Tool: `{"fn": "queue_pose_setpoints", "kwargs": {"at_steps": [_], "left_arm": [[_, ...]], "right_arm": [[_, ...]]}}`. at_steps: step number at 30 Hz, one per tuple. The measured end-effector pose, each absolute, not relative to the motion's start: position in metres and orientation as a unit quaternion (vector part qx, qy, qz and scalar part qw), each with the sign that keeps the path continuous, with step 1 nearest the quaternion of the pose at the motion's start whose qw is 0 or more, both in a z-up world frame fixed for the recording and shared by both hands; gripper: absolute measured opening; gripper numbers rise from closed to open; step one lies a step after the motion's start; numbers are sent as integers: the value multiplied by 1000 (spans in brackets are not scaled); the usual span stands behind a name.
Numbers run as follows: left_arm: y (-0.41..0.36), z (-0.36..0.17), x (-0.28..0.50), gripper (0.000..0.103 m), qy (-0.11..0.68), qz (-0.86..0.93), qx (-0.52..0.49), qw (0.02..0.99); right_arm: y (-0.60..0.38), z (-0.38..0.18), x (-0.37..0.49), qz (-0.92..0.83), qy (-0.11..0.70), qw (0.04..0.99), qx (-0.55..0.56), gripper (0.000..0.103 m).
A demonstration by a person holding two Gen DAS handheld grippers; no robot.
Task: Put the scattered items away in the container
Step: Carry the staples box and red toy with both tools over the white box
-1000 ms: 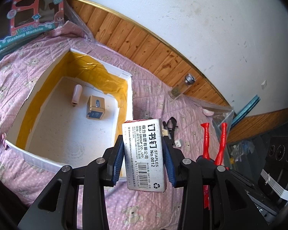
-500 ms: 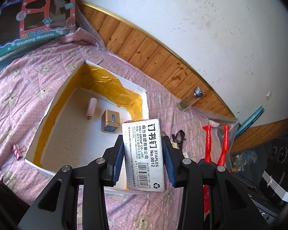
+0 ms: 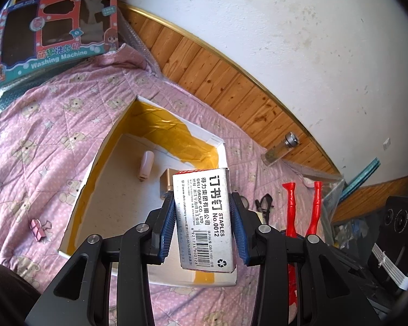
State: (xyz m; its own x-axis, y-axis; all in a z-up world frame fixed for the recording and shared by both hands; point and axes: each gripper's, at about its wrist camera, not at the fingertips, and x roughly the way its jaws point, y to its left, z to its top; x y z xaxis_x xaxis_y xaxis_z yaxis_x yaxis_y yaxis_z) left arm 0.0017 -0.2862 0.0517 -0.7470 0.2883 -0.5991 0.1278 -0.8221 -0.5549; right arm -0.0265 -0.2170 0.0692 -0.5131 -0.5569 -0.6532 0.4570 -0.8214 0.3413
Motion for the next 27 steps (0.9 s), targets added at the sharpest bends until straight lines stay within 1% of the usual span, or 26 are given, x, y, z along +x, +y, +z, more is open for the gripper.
{"fn": "queue_pose_setpoints", "kwargs": {"at_steps": [21, 27], "left_arm": [[-326, 44, -40, 40, -286, 878, -383, 32], [-339, 35, -56, 40, -303, 867, -393, 37]], "right_arm": [[-254, 52, -91, -844, -50, 296, 444, 16], [-263, 42, -117, -839, -47, 289, 459, 16]]}}
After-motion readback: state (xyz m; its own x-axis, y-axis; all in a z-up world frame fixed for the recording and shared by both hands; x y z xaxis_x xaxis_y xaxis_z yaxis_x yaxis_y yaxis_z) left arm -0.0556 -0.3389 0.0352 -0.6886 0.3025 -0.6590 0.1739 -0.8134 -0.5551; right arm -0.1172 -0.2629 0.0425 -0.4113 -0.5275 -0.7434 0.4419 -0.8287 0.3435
